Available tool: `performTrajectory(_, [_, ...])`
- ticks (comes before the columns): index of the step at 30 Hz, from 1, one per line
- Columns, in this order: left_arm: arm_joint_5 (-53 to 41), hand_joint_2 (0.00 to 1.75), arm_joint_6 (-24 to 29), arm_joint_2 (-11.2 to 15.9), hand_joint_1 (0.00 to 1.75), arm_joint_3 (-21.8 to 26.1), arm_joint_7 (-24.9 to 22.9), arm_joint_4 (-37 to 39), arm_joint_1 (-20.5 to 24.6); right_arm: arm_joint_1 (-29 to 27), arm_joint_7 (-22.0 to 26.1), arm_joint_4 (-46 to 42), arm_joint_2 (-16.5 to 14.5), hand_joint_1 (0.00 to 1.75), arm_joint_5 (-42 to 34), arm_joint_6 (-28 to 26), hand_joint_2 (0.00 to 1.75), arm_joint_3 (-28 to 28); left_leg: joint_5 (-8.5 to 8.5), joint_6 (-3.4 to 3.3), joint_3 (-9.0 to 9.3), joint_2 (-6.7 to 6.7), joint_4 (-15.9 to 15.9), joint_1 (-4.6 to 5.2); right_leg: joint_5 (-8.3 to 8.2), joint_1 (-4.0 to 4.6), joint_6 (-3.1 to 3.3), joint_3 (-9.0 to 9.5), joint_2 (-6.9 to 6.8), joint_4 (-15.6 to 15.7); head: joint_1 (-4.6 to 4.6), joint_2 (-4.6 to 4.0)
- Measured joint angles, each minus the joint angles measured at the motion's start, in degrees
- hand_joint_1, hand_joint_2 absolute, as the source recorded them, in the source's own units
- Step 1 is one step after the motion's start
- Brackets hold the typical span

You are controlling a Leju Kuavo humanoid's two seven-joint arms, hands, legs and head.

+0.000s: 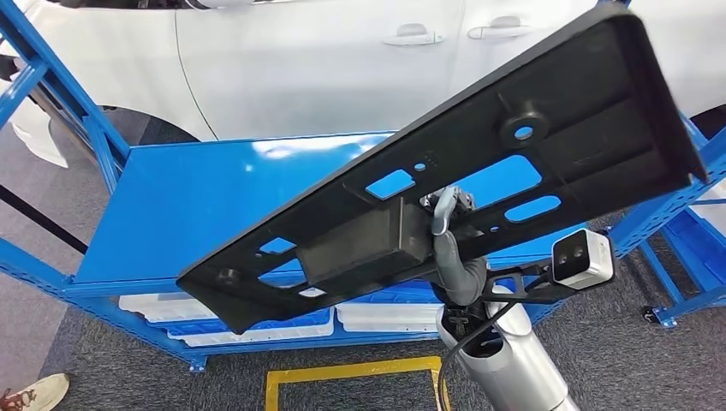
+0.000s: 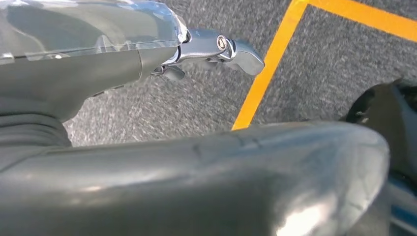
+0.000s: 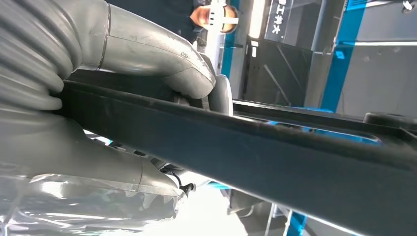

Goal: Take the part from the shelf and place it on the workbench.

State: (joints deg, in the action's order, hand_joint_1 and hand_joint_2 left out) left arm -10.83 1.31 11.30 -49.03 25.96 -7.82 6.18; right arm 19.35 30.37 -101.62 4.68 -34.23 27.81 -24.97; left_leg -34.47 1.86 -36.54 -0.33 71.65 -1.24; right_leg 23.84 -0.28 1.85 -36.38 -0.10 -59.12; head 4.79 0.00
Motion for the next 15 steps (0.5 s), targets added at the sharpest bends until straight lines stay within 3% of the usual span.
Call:
performTrajectory(3, [0.0,0.00,-0.2,0.3,0.00,0.0,0.3,0.0,0.3,1.2,0.4,0.5,1.2,1.75,-2.1,-0.9,1.75,-0.7,3.82,-0.79,6.09,0.04,-10.1,0.30,-0.94,0.31,-0.41,-0.89,0.01,-0.1,0.00,0.00])
performTrajectory(4, [0.0,0.00,-0.3,0.4,0.00,0.0,0.4,0.0,0.4,1.7,0.6,0.5,1.6,1.75,-2.7,-1.3,1.75,-1.1,4.52,-1.01,7.37,0.03,-12.5,0.50,-1.24,0.34,-0.70,-1.03,-0.01,-0.1,0.00,0.00])
performTrajectory(8, [0.0,0.00,-0.2,1.3,0.00,-0.6,0.5,0.0,0.4,2.8,2.0,0.0,3.7,1.75,-4.2,-2.5,1.75,-2.6,6.15,-1.97,7.34,0.04,-14.1,0.89,-2.00,0.08,-2.16,-1.37,0.02,0.0,0.00,0.00])
performTrajectory(9, [0.0,0.00,-0.2,1.5,0.00,-0.7,0.5,0.0,0.5,2.9,2.4,-0.2,4.3,1.75,-4.4,-2.8,1.75,-2.9,6.77,-2.34,7.00,0.13,-14.3,0.77,-0.94,0.02,-2.45,-1.85,0.06,-0.8,-0.01,0.00])
performTrajectory(10, [0.0,0.00,-0.1,1.7,0.00,-0.9,0.4,0.0,0.5,3.0,2.9,-0.6,5.0,1.75,-4.7,-3.1,1.75,-3.3,7.44,-2.66,6.51,0.23,-14.5,0.60,1.15,-0.05,-2.71,-2.68,0.10,-2.7,-0.01,0.00])
performTrajectory(12, [0.0,0.00,0.0,2.0,0.00,-1.1,0.3,0.0,0.5,3.1,3.9,-1.1,6.2,1.75,-5.2,-3.9,1.75,-4.0,8.49,-3.05,5.22,0.37,-14.5,0.58,6.75,-0.32,-3.14,-4.87,0.12,-9.4,-0.01,0.00])
performTrajectory(13, [0.0,0.00,0.0,2.2,0.00,-1.2,0.2,0.0,0.5,3.0,4.4,-1.2,6.6,1.75,-5.3,-4.2,1.75,-4.3,8.97,-3.04,4.52,0.40,-14.4,0.59,8.77,-0.44,-3.35,-5.74,0.11,-13.2,0.00,0.00])
performTrajectory(14, [0.0,0.00,0.0,2.3,0.00,-1.3,0.1,0.0,0.5,3.0,4.9,-1.3,7.0,1.75,-5.3,-4.4,1.75,-4.5,9.40,-2.98,3.84,0.41,-14.3,0.59,9.64,-0.54,-3.52,-6.01,0.11,-15.7,0.00,0.00])
performTrajectory(15, [0.0,0.00,0.1,2.5,0.00,-1.4,0.0,0.0,0.4,2.9,5.5,-1.4,7.2,1.75,-5.2,-4.6,1.75,-4.8,9.81,-2.87,3.15,0.43,-14.2,0.57,9.36,-0.65,-3.66,-5.31,0.10,-16.3,0.00,0.00])
